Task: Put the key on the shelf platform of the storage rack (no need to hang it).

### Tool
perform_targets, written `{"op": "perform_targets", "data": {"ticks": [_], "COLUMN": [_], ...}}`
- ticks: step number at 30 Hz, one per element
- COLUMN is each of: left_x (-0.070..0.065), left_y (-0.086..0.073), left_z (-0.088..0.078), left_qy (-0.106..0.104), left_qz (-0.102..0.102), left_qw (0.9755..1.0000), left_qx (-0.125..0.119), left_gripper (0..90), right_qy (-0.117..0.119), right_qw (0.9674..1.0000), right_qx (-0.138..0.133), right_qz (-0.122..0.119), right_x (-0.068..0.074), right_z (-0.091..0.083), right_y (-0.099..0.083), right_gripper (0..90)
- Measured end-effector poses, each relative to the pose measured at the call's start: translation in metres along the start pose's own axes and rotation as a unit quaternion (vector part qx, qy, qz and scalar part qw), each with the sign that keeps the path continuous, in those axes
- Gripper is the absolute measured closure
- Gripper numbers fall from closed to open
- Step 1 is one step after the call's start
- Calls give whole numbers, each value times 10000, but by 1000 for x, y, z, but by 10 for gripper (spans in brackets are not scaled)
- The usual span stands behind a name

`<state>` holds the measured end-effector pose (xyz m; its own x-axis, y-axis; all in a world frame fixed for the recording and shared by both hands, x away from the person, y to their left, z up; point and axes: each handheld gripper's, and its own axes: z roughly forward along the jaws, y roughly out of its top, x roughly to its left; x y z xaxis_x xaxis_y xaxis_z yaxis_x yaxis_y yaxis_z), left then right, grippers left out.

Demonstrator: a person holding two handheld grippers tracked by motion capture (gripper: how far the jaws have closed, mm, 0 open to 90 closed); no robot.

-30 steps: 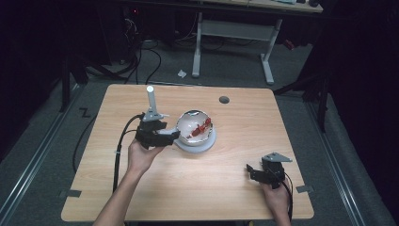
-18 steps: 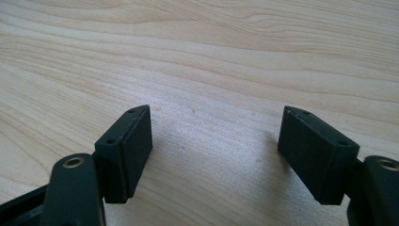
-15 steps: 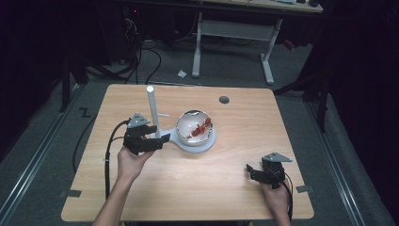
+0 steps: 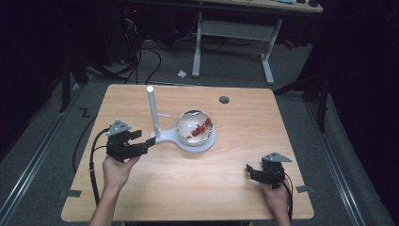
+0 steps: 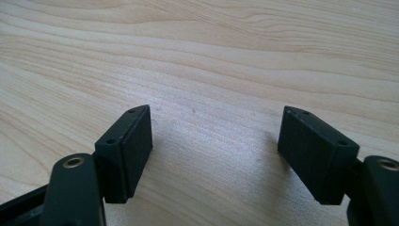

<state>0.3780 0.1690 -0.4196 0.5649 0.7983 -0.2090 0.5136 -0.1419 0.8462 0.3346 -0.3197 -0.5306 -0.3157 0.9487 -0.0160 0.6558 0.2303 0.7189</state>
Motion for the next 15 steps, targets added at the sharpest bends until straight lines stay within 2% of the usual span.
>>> {"op": "perform_targets", "data": {"ticks": [7,15], "left_x": [13,20], "left_y": [-11,-18], "left_z": [-10,-20], "left_qy": [156,301], "left_qz": [-182,-261], "left_qw": [9997,9991], "left_qx": [-61,-147], "left_gripper": [346,332], "right_qy": [2,1], "right_qw": [10000,10000], "right_qx": [-2,1], "right_qz": [-4,1], "right_x": [0,0], "right_z": [0,0], "right_y": [0,0], "right_gripper": [269,269]}}
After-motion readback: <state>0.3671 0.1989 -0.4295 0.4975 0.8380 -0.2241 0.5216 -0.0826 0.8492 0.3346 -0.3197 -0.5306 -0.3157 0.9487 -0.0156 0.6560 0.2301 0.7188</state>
